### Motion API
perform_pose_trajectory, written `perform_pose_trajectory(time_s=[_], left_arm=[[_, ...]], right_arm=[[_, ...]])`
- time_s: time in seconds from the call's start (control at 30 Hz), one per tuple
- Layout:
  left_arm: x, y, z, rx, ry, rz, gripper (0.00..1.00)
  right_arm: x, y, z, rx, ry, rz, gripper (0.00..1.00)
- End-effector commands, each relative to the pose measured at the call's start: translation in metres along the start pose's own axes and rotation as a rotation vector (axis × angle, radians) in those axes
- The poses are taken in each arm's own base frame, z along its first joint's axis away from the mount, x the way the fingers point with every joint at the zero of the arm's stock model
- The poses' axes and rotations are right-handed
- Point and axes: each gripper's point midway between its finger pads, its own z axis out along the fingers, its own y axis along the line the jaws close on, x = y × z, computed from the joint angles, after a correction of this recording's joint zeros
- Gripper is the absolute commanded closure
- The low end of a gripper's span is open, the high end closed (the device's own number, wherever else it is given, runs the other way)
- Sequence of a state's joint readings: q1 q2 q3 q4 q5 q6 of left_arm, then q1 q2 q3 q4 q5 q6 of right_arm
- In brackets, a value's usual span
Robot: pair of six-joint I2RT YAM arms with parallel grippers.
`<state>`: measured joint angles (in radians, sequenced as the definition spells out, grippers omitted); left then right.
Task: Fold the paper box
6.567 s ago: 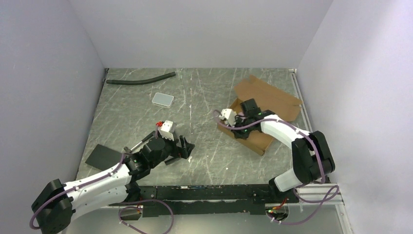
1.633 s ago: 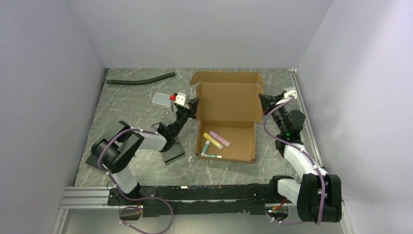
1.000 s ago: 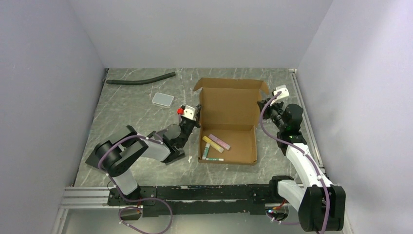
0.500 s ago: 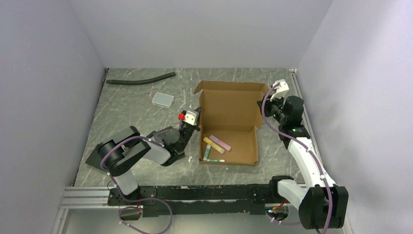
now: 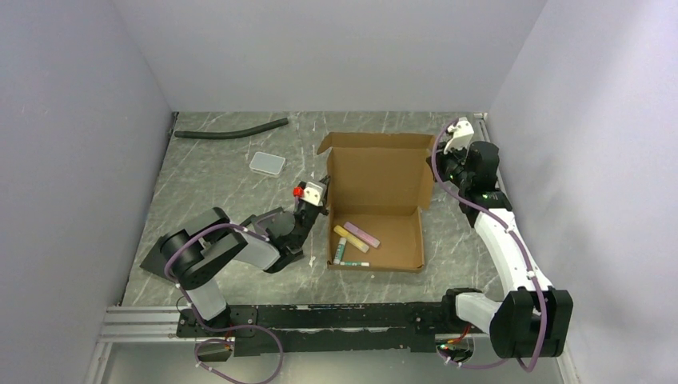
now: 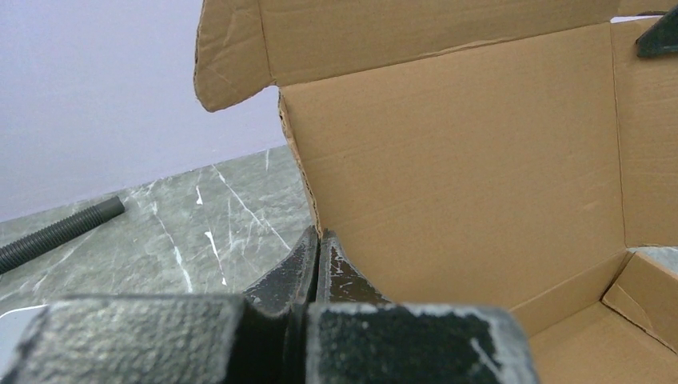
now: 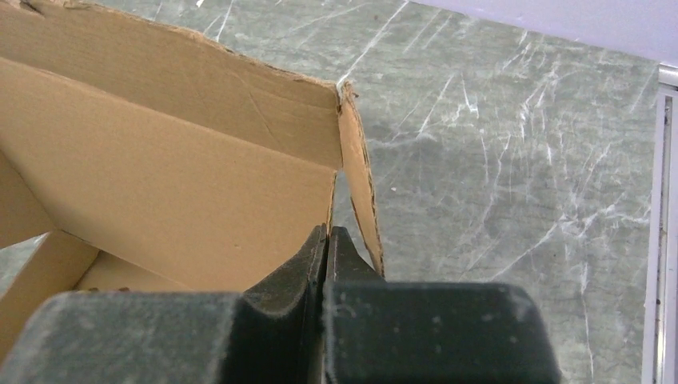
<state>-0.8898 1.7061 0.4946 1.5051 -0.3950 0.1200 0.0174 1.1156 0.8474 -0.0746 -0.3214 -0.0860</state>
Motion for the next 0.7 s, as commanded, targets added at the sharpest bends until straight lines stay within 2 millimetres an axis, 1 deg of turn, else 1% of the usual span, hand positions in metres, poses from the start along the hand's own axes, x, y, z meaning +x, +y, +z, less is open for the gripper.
perform_pose_trajectory(time_s=[0.0, 0.07, 0.1, 0.17, 0.2, 0.27, 0.33, 0.37, 0.5, 0.6, 0.67], left_arm=[[-0.009, -0.007, -0.004, 0.031, 0.011, -0.030, 0.89], [-0.008, -0.011, -0.006, 0.054, 0.052, -0.076, 0.82], [-0.008, -0.013, -0.008, 0.069, 0.071, -0.084, 0.77], [-0.011, -0.013, -0.009, 0.075, 0.104, -0.155, 0.64], [-0.012, -0.012, -0.010, 0.075, 0.127, -0.186, 0.60], [-0.013, -0.004, -0.010, 0.069, 0.185, -0.237, 0.56], [-0.017, 0.007, -0.011, 0.064, 0.228, -0.285, 0.49], [-0.023, 0.015, -0.011, 0.054, 0.231, -0.312, 0.46], [-0.039, 0.036, -0.017, 0.075, 0.245, -0.387, 0.35], [-0.051, 0.039, -0.023, 0.133, 0.247, -0.404, 0.23], [-0.057, 0.035, -0.026, 0.187, 0.255, -0.393, 0.16]], right_arm=[[-0.026, 0.003, -0.012, 0.007, -0.107, -0.057, 1.00], [-0.037, 0.003, -0.015, 0.011, -0.173, -0.075, 1.00], [-0.038, 0.003, -0.015, 0.014, -0.191, -0.075, 1.00], [-0.040, 0.004, -0.015, 0.008, -0.221, -0.076, 1.00], [-0.041, 0.004, -0.014, 0.006, -0.233, -0.078, 1.00], [-0.042, 0.005, -0.014, 0.003, -0.258, -0.086, 1.00], [-0.043, 0.004, -0.014, 0.002, -0.284, -0.095, 1.00], [-0.045, 0.004, -0.015, 0.001, -0.300, -0.100, 1.00], [-0.051, 0.007, -0.020, -0.008, -0.355, -0.129, 1.00], [-0.055, 0.008, -0.020, -0.015, -0.373, -0.127, 1.00], [-0.056, 0.009, -0.020, -0.019, -0.378, -0.121, 1.00]])
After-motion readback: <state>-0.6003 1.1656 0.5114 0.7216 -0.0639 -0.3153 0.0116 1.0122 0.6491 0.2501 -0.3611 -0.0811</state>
